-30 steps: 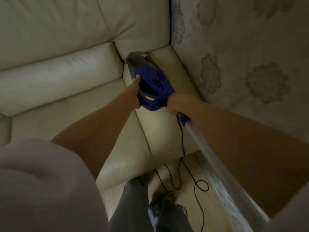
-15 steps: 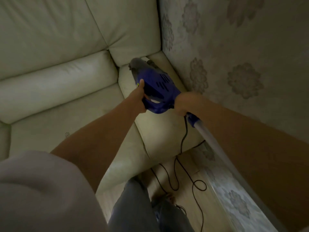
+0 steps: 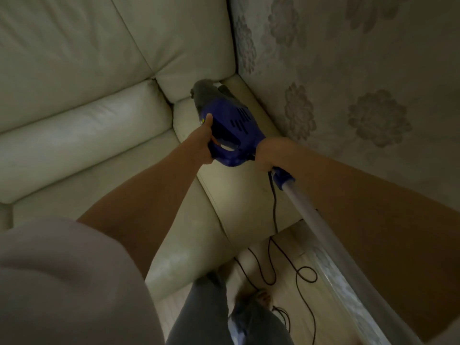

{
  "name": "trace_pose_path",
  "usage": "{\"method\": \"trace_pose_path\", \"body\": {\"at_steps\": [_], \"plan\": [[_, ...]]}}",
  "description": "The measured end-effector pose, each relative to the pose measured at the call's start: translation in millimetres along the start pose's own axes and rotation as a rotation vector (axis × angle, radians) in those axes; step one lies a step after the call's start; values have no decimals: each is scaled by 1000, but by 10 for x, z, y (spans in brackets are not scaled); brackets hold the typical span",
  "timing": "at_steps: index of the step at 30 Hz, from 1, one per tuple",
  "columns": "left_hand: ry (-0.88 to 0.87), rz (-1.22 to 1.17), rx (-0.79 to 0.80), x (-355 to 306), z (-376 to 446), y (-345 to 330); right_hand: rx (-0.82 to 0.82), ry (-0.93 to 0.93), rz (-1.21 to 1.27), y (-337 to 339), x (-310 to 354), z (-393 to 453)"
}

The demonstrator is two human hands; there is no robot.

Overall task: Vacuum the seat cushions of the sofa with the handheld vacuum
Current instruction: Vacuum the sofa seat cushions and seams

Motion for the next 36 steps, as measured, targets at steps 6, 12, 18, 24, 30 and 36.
{"method": "trace_pose_path", "body": {"at_steps": [6, 12, 18, 24, 30, 36], "plan": [[8, -4, 31, -1, -177, -30, -5, -5, 37, -49, -75, -79], [-19, -75, 43, 187, -354, -236, -16, -64, 28, -224, -413, -199], [-33, -54, 14, 354, -295, -331, 5, -116, 28, -392, -599, -56], [-53, 82, 11, 28, 146, -257, 25, -90, 107, -245, -324, 253], [-56, 171, 38, -277, 458, -260, 28, -52, 169, -18, -129, 446], [-84, 167, -18, -184, 638, -375, 86, -70, 265, -151, -256, 605]]}}
Point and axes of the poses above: each hand's wrist, its own z-axis towards the middle knuckle, its own y-axis out of the back of the hand, x = y × z, the point moved 5 cm from there along z, towards the middle knuckle, and after that the axes turned 9 degrees about -y, right-handed, at the moved point
